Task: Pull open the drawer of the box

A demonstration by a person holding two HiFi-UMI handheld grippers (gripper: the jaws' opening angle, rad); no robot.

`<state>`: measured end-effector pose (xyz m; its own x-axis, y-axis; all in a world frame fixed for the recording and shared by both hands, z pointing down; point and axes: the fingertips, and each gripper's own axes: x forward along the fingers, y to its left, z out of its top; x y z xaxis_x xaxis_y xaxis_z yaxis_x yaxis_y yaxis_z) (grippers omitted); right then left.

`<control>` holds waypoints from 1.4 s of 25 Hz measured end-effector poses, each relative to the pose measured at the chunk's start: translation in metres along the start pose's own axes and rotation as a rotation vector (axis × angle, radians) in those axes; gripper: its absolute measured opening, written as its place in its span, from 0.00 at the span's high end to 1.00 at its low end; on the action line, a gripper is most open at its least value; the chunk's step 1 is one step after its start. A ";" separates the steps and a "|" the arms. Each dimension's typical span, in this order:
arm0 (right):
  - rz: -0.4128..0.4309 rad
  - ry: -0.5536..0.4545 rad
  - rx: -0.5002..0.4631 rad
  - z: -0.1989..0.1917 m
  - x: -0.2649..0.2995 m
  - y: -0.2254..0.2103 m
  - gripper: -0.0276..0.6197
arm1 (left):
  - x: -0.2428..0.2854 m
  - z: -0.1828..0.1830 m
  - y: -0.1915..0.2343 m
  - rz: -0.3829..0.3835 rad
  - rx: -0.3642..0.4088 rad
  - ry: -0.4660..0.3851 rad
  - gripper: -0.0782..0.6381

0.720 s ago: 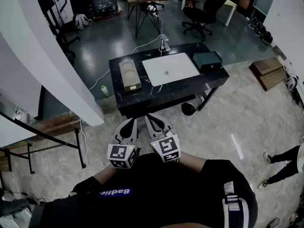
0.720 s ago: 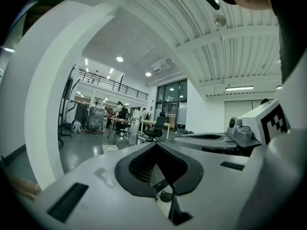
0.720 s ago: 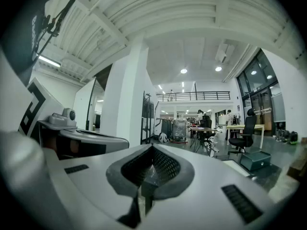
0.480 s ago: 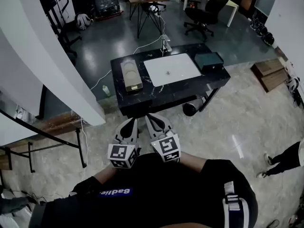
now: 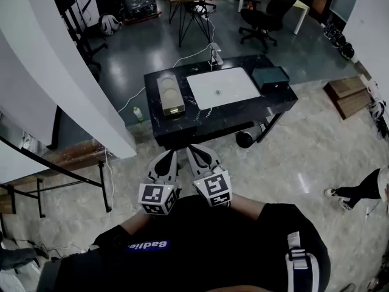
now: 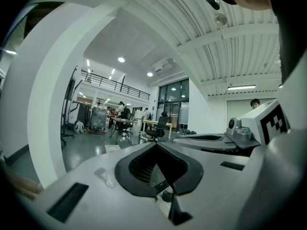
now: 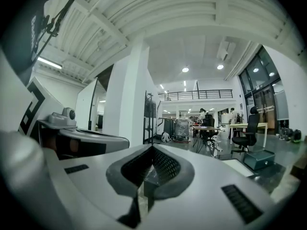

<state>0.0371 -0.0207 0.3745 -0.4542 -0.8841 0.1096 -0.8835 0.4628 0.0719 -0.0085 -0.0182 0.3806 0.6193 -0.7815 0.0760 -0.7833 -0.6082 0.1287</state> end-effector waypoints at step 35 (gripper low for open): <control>0.145 0.050 0.090 -0.020 0.026 -0.032 0.91 | 0.025 0.002 0.004 0.151 -0.006 0.021 0.90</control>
<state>0.0557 -0.0568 0.3947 -0.5735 -0.8032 0.1612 -0.8168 0.5758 -0.0367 0.0035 -0.0402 0.3810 0.4958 -0.8607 0.1154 -0.8671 -0.4833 0.1207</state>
